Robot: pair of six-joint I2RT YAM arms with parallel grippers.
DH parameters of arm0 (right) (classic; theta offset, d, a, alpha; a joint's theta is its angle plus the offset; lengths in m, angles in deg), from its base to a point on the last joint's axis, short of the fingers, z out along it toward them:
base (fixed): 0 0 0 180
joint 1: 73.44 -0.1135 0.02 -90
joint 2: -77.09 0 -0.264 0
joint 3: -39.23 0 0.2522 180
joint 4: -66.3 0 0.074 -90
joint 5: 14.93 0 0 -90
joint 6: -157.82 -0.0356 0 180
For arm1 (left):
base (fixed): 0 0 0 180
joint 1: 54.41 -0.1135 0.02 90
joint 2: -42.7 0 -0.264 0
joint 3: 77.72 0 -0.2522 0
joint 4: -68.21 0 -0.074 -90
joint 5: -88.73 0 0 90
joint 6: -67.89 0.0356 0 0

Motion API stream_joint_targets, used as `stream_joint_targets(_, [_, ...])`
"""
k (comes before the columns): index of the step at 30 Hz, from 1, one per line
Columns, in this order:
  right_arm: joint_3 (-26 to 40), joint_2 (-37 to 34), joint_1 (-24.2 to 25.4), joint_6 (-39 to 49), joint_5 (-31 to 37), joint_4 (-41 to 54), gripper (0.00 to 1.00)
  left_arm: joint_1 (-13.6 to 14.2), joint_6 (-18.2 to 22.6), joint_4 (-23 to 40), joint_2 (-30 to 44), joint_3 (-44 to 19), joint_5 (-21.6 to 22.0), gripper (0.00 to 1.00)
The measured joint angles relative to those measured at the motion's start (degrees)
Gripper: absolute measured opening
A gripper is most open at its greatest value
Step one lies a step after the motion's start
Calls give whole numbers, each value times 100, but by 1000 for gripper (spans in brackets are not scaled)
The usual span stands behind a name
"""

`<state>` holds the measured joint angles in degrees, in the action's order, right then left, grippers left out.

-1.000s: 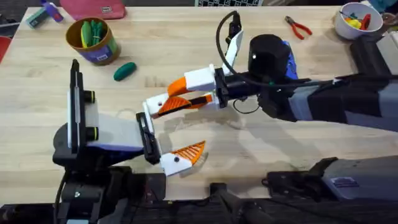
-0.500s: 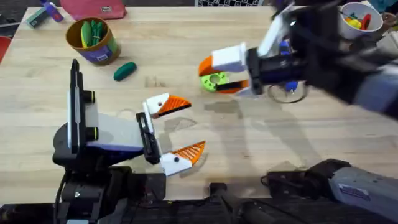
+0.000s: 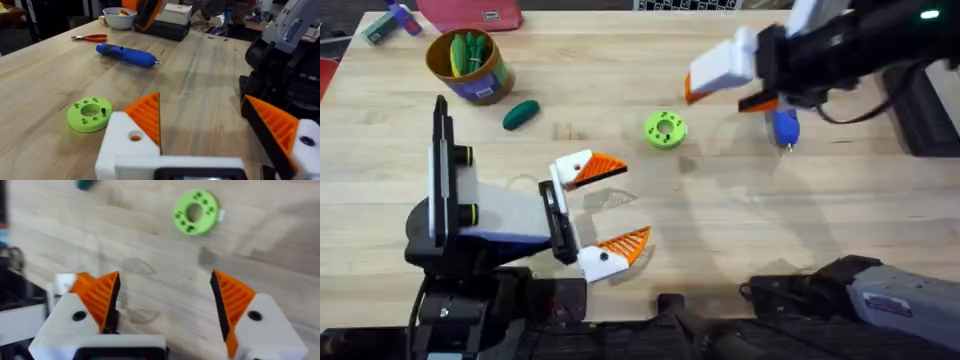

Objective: Pick up the gripper from the table and insert it into the empty holder that is missing its gripper. Then pick up a screw, insert it into the mounting hole, and use the screwdriver to tighten it. Finally, clean up the table by picking up the vegetable and placing it into the bucket.

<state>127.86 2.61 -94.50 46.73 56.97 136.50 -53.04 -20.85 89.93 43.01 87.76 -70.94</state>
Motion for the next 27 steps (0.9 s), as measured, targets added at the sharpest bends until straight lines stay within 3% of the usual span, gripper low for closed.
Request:
stream_joint_targets(10, [260, -820, -1034, 187, 1431, 167, 990, 0, 0, 0, 0, 0, 0, 986])
stream_joint_targets(16, [784, -1767, -1532, 206, 2006, 535, 985, 0, 0, 0, -2, -2, 0, 985])
stream_joint_targets(23, [1179, -2539, -1692, -7, 2221, 454, 934, 0, 0, 0, -2, 0, 0, 987])
stream_joint_targets(27, [1179, -3003, -1698, -319, 2288, 433, 814, 0, 0, 0, 0, 0, 0, 985])
